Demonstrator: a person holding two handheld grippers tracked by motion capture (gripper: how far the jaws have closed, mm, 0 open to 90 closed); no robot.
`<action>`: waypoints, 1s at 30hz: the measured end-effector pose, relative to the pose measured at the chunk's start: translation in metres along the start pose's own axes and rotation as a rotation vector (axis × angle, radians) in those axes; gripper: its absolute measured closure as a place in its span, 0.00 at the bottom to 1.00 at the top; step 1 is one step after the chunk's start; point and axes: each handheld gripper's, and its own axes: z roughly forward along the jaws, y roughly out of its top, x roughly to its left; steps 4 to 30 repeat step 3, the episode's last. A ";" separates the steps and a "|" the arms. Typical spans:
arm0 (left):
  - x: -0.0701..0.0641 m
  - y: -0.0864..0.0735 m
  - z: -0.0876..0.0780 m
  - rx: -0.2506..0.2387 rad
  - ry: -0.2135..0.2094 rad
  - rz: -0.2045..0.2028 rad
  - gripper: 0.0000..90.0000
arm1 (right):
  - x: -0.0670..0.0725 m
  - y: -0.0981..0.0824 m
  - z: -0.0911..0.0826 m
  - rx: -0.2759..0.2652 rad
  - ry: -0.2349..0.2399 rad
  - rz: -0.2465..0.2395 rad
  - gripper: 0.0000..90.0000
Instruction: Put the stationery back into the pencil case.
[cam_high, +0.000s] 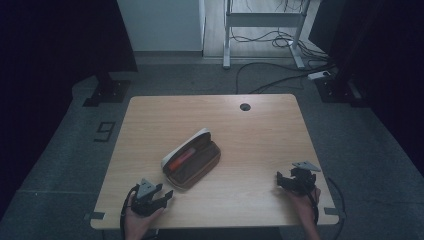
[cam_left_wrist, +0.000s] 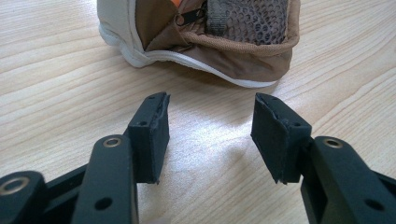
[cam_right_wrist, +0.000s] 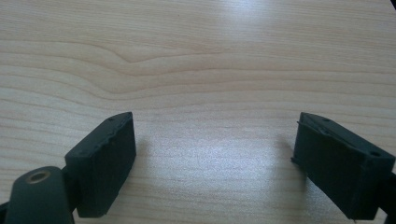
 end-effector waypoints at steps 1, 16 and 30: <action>0.000 0.000 0.000 0.001 0.002 0.001 0.52 | 0.000 0.000 0.000 0.000 0.000 0.000 0.14; 0.001 0.000 0.000 0.003 0.003 0.001 0.52 | 0.000 0.000 0.000 0.000 -0.001 0.000 0.14; 0.001 0.000 0.000 0.003 0.003 0.001 0.52 | 0.000 0.000 0.000 0.000 -0.001 0.000 0.14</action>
